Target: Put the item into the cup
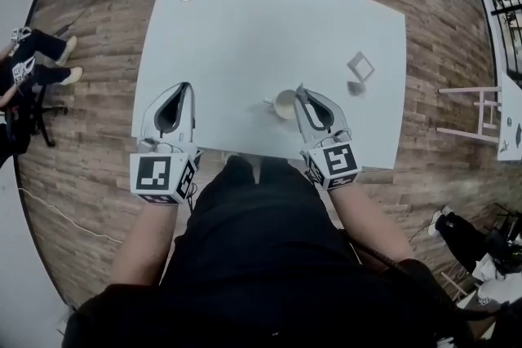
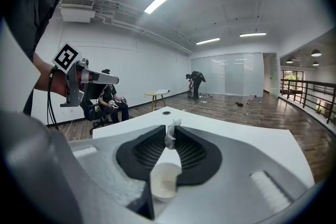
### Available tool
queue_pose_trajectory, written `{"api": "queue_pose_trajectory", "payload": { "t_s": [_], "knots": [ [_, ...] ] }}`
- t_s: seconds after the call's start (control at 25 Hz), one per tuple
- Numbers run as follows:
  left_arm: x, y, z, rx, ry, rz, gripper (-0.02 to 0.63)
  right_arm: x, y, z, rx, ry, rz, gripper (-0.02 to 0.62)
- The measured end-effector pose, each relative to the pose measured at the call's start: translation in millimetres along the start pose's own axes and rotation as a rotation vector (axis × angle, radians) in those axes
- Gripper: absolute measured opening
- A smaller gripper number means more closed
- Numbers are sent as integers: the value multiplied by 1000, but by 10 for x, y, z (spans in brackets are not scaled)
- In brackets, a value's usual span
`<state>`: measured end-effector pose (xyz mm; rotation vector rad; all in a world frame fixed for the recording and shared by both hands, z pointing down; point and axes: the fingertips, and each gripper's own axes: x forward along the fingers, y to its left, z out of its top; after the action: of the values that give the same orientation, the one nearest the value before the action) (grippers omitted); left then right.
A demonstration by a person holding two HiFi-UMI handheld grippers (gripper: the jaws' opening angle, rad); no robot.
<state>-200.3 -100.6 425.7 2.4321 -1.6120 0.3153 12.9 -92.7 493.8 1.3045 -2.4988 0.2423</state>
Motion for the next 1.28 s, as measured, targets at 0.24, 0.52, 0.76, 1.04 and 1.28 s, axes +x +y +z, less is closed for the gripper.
{"api": "queue_pose_trajectory", "payload": {
  "t_s": [0.24,0.52,0.76,1.04,1.28],
  "knots": [
    [35,42,-106,-15,32,-7,8,66,55,-116,14,32,9,61],
    [116,-39,-171,-25,34,-32,8,62,115,-259,25,70,23,61],
    [272,-31,-169,-27,35,-44,8,162,90,-388,32,107,28,61],
    [330,-80,-183,-37,52,-57,8,181,140,-477,33,132,38,61],
    [330,-49,-274,-49,82,-52,8,203,167,-565,-16,166,43,92]
  ]
}}
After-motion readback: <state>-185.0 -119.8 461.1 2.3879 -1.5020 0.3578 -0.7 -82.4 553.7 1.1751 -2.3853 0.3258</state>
